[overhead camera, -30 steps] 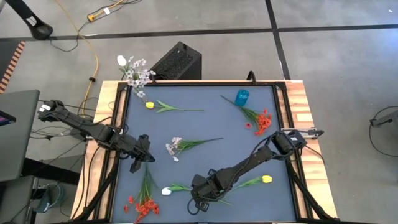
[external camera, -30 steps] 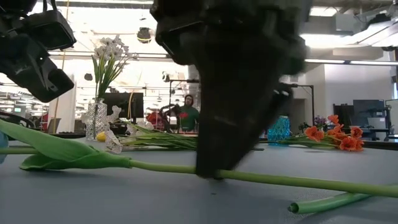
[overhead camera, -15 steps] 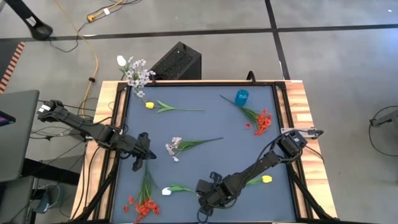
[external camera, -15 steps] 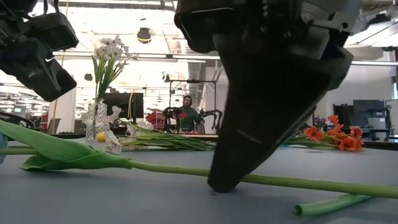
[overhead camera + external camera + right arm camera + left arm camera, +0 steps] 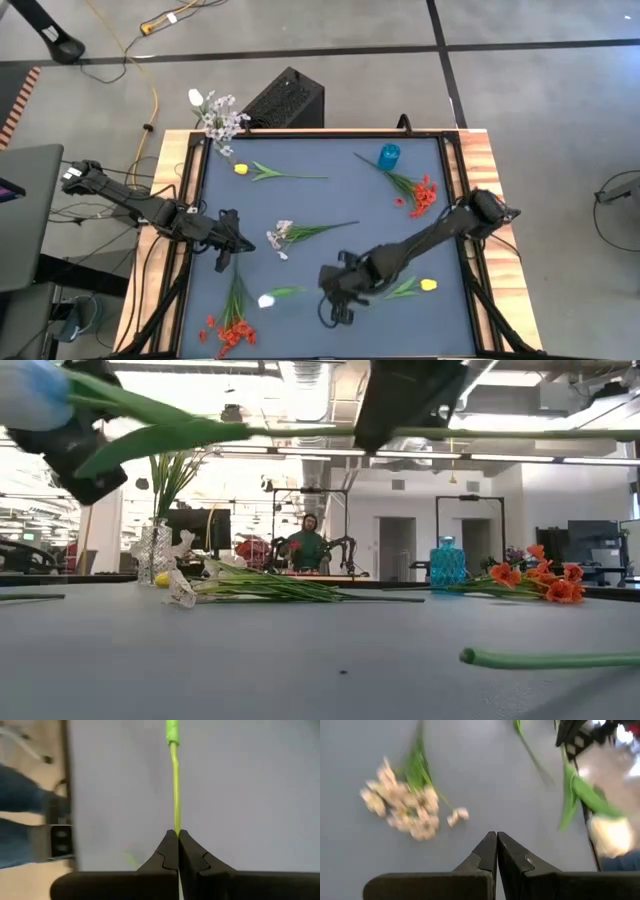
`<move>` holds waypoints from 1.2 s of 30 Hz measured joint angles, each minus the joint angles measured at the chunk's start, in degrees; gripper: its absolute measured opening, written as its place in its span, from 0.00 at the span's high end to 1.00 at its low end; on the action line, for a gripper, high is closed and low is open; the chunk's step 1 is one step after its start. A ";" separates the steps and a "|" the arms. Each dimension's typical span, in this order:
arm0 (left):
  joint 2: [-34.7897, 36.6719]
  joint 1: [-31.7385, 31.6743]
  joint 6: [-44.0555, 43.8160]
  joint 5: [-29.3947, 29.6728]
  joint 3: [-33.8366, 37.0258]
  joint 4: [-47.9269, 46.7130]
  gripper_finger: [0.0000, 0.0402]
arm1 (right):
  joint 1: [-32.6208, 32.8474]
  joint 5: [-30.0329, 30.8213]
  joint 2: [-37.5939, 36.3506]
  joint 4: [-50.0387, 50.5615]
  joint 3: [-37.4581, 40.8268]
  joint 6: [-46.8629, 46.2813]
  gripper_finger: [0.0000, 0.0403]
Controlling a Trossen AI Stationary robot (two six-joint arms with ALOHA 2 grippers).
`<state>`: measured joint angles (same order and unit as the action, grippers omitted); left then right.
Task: Sort flowers into vase by color
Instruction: Put the white flower into the transparent vase
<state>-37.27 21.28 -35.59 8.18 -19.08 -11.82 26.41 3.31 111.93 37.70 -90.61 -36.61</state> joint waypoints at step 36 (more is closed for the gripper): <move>-17.25 -14.95 19.40 20.92 -6.07 57.41 0.92 | -38.86 -35.11 -26.27 -59.81 25.54 21.43 0.95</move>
<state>-54.52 6.33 -16.19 29.11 -25.15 45.59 -12.45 -31.80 85.66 -22.12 -65.06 -15.18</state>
